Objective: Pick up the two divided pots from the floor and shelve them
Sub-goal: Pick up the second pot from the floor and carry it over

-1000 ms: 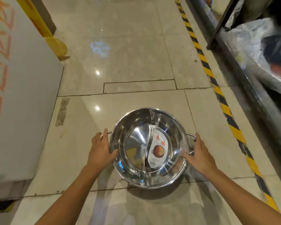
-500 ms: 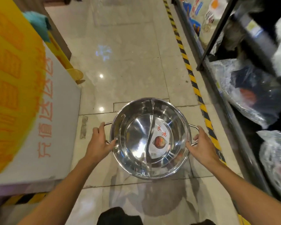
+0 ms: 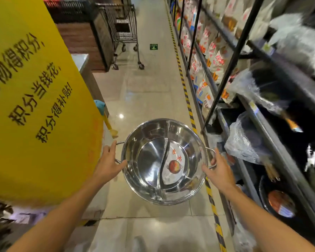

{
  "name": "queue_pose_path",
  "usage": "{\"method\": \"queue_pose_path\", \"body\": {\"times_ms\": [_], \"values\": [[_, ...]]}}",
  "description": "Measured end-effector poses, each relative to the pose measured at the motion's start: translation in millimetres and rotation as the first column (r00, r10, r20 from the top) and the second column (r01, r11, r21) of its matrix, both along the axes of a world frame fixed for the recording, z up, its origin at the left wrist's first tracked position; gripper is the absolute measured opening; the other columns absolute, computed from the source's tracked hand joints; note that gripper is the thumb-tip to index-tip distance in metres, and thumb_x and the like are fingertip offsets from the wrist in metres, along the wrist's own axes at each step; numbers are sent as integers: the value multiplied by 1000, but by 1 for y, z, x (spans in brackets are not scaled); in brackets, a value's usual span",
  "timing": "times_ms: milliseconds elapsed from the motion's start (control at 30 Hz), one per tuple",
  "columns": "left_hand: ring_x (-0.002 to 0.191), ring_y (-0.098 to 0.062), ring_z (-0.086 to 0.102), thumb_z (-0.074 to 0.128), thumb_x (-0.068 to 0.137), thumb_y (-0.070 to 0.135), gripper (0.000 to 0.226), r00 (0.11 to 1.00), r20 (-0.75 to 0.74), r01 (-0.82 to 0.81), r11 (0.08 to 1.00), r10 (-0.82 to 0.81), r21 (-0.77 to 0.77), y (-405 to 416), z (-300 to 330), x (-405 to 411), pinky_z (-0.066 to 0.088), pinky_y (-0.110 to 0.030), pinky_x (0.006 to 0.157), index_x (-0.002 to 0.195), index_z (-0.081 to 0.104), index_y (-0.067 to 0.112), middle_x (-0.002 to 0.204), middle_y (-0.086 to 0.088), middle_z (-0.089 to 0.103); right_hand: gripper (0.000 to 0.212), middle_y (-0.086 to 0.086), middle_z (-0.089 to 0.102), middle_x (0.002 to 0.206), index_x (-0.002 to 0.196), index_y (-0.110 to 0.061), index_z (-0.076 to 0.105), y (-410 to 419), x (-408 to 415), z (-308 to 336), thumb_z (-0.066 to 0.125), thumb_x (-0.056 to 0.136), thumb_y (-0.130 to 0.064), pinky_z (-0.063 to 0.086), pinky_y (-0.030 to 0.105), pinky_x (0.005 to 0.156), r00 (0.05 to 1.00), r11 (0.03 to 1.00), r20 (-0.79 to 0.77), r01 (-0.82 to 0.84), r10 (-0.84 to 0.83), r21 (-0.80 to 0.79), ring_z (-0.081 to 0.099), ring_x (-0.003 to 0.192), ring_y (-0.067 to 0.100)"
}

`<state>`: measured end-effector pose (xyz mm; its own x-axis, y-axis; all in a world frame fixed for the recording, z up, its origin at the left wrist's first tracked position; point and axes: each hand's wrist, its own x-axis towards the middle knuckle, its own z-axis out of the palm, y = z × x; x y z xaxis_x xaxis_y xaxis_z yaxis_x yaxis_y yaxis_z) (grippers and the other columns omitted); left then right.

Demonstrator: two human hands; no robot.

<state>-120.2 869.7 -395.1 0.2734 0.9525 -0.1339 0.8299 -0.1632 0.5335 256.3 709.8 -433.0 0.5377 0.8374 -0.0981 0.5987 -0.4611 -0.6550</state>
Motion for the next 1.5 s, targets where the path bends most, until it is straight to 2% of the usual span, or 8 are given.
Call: {"method": "queue_pose_path", "body": {"times_ms": [133,300,500,800,967,1167,1400,1500], "values": [[105,-24,52,72,81,48,97,999,35,-2,996,-1,85,-25,73,-18,53,-44,85,155,13,25,137,-10,38,96,-1,54,101,157,-20,20,-15,-12,74,73,81,-43,43,31,70,1000,998,28,-4,3,64,56,97,23],[112,-25,55,72,81,46,98,998,34,55,987,-61,148,-34,107,-47,50,-38,87,155,12,22,143,-14,35,105,6,55,119,156,-32,11,-45,-38,110,60,71,-69,52,49,89,998,996,38,42,-44,74,56,112,27],[87,-14,51,73,80,44,93,964,90,227,953,-249,201,-35,124,-68,47,-33,75,152,21,16,125,-9,41,80,-7,53,94,145,-34,33,-108,-89,138,70,76,-53,43,29,67,981,973,112,137,-159,185,54,88,15],[84,-16,53,75,78,47,90,834,147,497,839,-532,221,-94,132,-53,52,-38,79,149,27,18,109,-5,40,98,-11,50,100,157,-28,14,-264,-152,161,71,81,-50,49,35,83,882,884,131,425,-453,194,54,97,12],[86,-15,53,78,76,45,88,720,193,624,743,-667,242,-182,143,-8,52,-38,79,147,31,22,108,-4,42,100,-15,51,101,158,-28,15,-393,-170,169,68,79,-58,55,35,81,788,798,153,561,-596,219,57,92,9],[86,-17,49,64,66,64,87,587,203,750,621,-783,228,-334,136,25,52,-42,74,140,37,27,96,-1,42,101,-16,50,95,158,-27,14,-574,-211,157,68,79,-59,53,30,78,668,683,150,696,-729,222,54,90,8],[89,-17,49,76,77,43,82,469,169,857,493,-867,149,-521,90,32,42,-33,73,145,35,23,107,-4,43,101,-20,48,95,157,-18,20,-780,-275,100,72,78,-54,51,30,84,548,552,72,827,-834,104,57,99,15],[82,-8,54,74,77,49,85,435,163,887,452,-886,93,-564,76,35,50,-35,76,147,31,24,110,-3,43,101,-15,45,101,156,-34,21,-833,-291,70,63,69,-66,57,39,75,504,503,-23,863,-863,43,56,77,11]]}}
